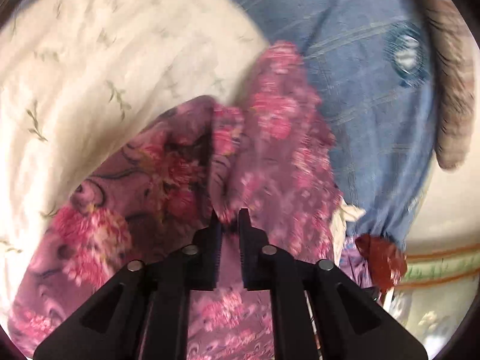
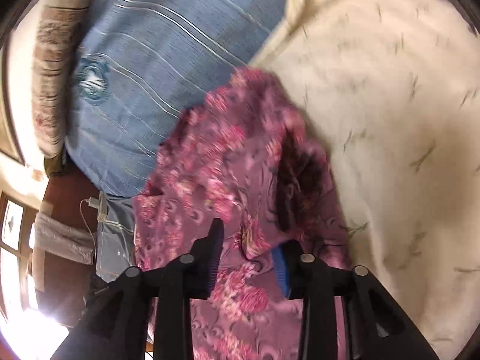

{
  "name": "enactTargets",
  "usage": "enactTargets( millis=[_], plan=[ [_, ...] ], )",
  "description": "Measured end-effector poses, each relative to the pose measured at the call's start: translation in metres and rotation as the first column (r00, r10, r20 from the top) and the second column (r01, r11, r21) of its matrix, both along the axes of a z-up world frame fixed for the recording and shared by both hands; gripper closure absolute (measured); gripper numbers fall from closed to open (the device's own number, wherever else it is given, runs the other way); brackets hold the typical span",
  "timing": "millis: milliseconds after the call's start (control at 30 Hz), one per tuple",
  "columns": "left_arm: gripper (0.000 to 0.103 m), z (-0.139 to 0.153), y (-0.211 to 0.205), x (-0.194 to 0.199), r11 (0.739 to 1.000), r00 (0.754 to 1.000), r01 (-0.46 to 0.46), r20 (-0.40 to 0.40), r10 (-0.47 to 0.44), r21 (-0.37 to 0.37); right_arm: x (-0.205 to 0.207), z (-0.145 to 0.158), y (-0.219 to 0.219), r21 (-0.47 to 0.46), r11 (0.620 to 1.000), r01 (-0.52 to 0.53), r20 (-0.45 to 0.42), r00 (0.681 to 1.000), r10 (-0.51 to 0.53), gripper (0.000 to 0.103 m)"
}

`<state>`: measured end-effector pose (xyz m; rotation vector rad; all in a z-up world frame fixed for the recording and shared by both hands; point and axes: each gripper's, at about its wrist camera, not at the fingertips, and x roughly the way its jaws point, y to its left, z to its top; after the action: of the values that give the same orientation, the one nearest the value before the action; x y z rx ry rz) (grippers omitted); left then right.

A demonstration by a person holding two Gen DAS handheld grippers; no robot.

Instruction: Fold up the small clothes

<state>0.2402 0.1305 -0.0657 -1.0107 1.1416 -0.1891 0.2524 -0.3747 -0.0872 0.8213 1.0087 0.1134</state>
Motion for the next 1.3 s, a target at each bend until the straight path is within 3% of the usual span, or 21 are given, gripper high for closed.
enactTargets(
  millis=[67,133,233,300,333,367,400,467,533,600,667,700,767,833,900,967,1067,1133,1200,1267,1300],
  plan=[
    [0.077,0.014,-0.004,-0.004,1.000,0.998,0.025,0.054,-0.024,-0.008,-0.011,0.015,-0.011,-0.027,0.998,0.056,0.051,0.997,-0.055,0.064],
    [0.068,0.025,-0.010,-0.002,0.999,0.995,0.033,0.089,-0.034,0.011,-0.008,0.023,-0.025,-0.048,0.992,0.119,0.090,0.989,-0.114,0.045],
    [0.068,0.035,-0.018,0.004,0.999,0.990,0.049,0.131,-0.052,0.021,0.018,0.016,-0.016,-0.083,0.995,0.055,0.043,0.998,-0.051,0.045],
    [0.062,0.035,-0.021,0.013,0.997,0.988,0.056,0.141,-0.064,0.059,0.030,0.006,-0.004,-0.171,0.985,0.023,0.001,1.000,-0.023,0.045],
    [0.061,0.032,-0.023,0.020,0.994,0.990,0.057,0.127,-0.068,0.093,0.035,0.000,0.003,-0.197,0.980,-0.012,-0.005,1.000,0.011,0.051],
    [0.061,0.027,-0.024,0.027,0.993,0.992,0.054,0.111,-0.066,0.110,0.040,-0.002,0.007,-0.206,0.978,-0.046,-0.001,0.999,0.046,0.068],
    [0.061,0.023,-0.025,0.032,0.992,0.993,0.052,0.098,-0.064,0.116,0.048,0.005,0.019,-0.250,0.963,-0.100,0.020,0.994,0.108,0.096],
    [0.061,0.008,-0.020,0.043,0.991,0.996,0.045,0.076,-0.055,0.125,0.046,0.029,0.023,-0.285,0.956,-0.067,0.165,0.979,0.117,0.100],
    [0.062,-0.009,-0.016,0.053,0.993,0.998,0.034,0.050,-0.040,0.114,0.047,0.037,0.015,-0.276,0.961,-0.029,0.218,0.972,0.092,0.100],
    [0.065,-0.018,-0.014,0.055,0.995,0.998,0.028,0.062,-0.033,0.094,0.057,0.019,0.008,-0.296,0.954,-0.051,0.125,0.988,0.091,0.100],
    [0.065,-0.016,-0.012,0.054,0.995,0.996,0.044,0.071,-0.051,0.093,0.063,-0.017,0.005,-0.333,0.935,-0.123,-0.044,0.992,0.115,0.097],
    [0.065,-0.013,-0.012,0.052,0.995,0.995,0.052,0.075,-0.059,0.088,0.060,-0.023,0.003,-0.316,0.939,-0.138,-0.056,0.990,0.127,0.098],
    [0.065,-0.005,-0.006,0.048,0.996,0.992,0.063,0.102,-0.069,0.058,0.054,-0.012,-0.005,-0.287,0.952,-0.107,-0.016,0.994,0.107,0.092],
    [0.065,0.008,0.002,0.049,0.998,0.989,0.053,0.140,-0.055,0.021,0.054,0.004,-0.015,-0.259,0.964,-0.066,0.038,0.996,0.078,0.077],
    [0.058,0.024,0.007,0.058,0.999,0.982,0.042,0.181,-0.047,0.029,0.066,0.018,-0.020,-0.242,0.969,-0.050,0.081,0.994,0.071,0.065],
    [0.051,0.036,0.004,0.072,0.993,0.977,0.038,0.204,-0.060,0.108,0.086,0.024,-0.018,-0.265,0.963,-0.040,0.097,0.993,0.068,0.059],
    [0.050,0.035,-0.009,0.098,0.977,0.979,0.076,0.173,-0.111,0.201,0.116,0.020,-0.014,-0.312,0.949,-0.038,0.107,0.991,0.075,0.057],
    [0.050,0.027,-0.023,0.111,0.968,0.977,0.122,0.147,-0.157,0.219,0.135,0.006,-0.014,-0.305,0.951,-0.055,0.062,0.995,0.078,0.040],
    [0.050,0.023,-0.040,0.120,0.937,0.969,0.159,0.135,-0.208,0.311,0.151,-0.013,-0.012,-0.297,0.952,-0.076,-0.003,0.997,0.079,0.040],
    [0.050,0.020,-0.053,0.128,0.887,0.964,0.161,0.124,-0.236,0.434,0.159,-0.025,-0.009,-0.326,0.939,-0.112,-0.043,0.994,0.104,0.051],
    [0.050,0.018,-0.056,0.132,0.859,0.964,0.151,0.119,-0.238,0.489,0.162,-0.022,-0.005,-0.323,0.937,-0.137,-0.018,0.990,0.138,0.094]
  ],
)
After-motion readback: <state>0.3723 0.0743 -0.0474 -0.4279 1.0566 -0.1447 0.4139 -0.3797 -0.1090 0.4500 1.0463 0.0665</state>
